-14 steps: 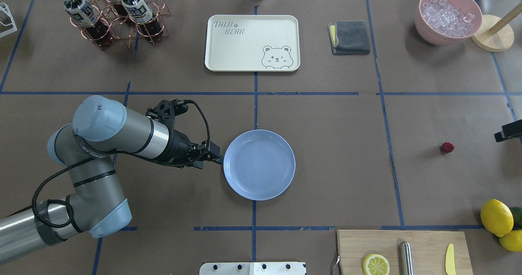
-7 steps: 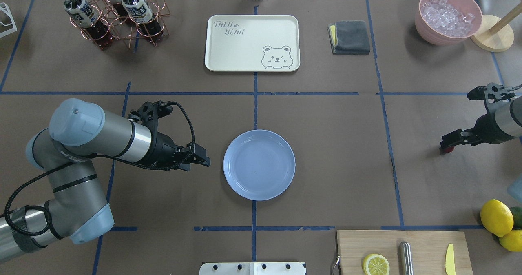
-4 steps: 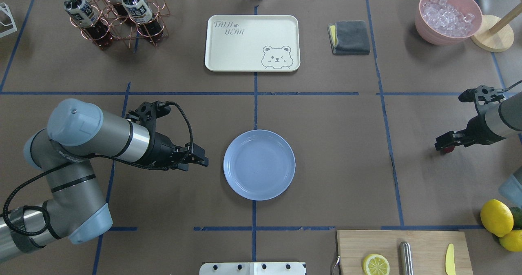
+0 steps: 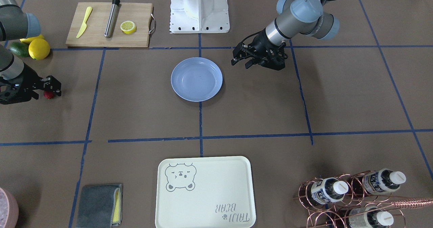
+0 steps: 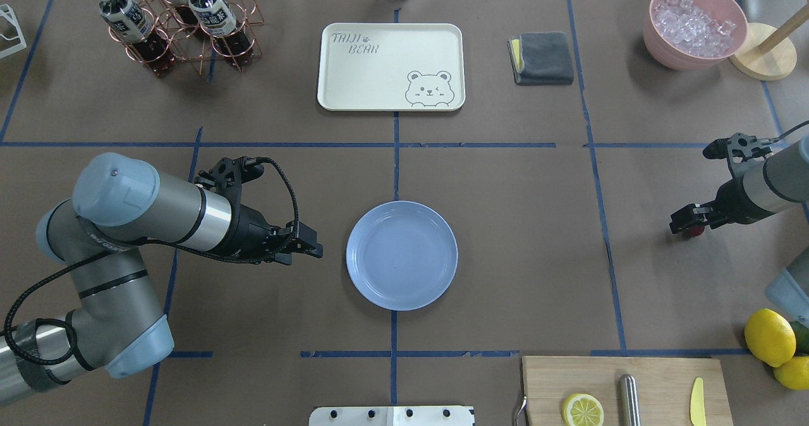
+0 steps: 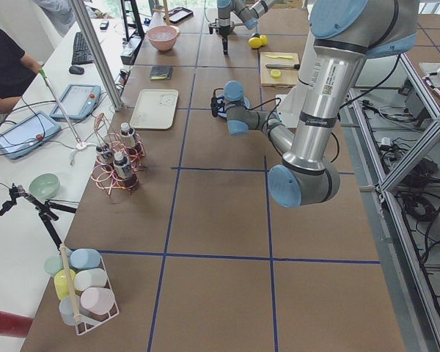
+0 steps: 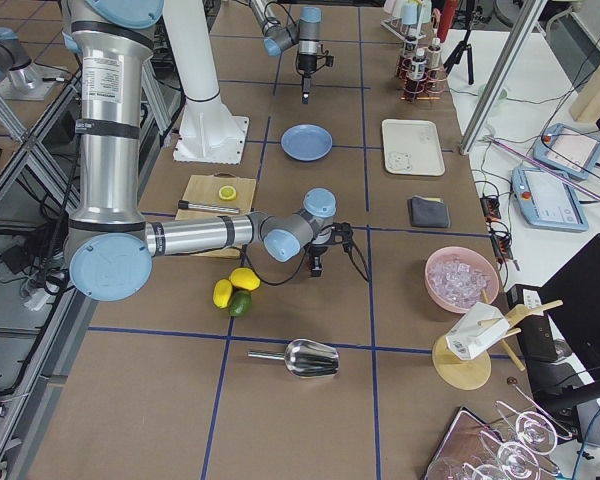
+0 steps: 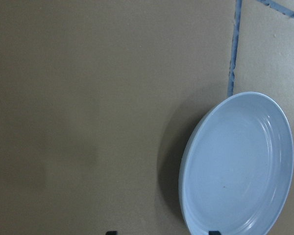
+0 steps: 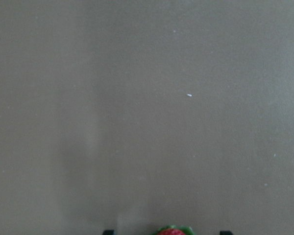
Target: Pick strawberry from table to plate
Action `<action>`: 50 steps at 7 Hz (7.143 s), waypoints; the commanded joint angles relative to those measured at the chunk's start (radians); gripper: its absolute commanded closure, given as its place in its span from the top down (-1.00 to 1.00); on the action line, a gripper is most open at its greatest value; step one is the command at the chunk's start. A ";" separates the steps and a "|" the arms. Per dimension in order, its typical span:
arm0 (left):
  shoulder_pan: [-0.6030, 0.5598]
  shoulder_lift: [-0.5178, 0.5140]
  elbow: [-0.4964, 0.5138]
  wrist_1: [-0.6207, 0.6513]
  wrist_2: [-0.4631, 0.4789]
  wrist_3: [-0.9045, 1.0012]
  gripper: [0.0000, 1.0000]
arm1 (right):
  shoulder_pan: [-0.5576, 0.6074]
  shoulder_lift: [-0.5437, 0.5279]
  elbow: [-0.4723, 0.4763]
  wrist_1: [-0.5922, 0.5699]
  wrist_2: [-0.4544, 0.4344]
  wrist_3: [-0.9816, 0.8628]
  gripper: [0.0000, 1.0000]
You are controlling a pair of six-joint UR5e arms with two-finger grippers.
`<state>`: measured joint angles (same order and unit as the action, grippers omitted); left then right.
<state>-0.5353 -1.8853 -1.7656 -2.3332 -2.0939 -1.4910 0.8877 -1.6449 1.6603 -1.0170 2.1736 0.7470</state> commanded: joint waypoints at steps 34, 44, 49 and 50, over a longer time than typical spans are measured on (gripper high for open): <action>-0.356 0.368 -0.163 -0.005 -0.009 0.514 0.46 | -0.455 0.860 -0.101 -0.557 -0.312 0.801 1.00; -1.044 0.304 -0.035 0.846 -0.172 1.757 0.57 | 0.551 -0.064 0.238 -0.561 0.184 -0.708 1.00; -1.045 0.377 0.035 0.867 -0.328 1.743 1.00 | 0.651 -0.133 0.168 -0.555 0.271 -0.842 1.00; -1.045 0.373 0.034 0.868 -0.327 1.715 1.00 | 0.651 -0.133 0.173 -0.558 0.288 -0.839 1.00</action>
<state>-1.5799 -1.5081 -1.7348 -1.4655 -2.4193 0.2457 1.5378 -1.7769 1.8310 -1.5735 2.4361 -0.0973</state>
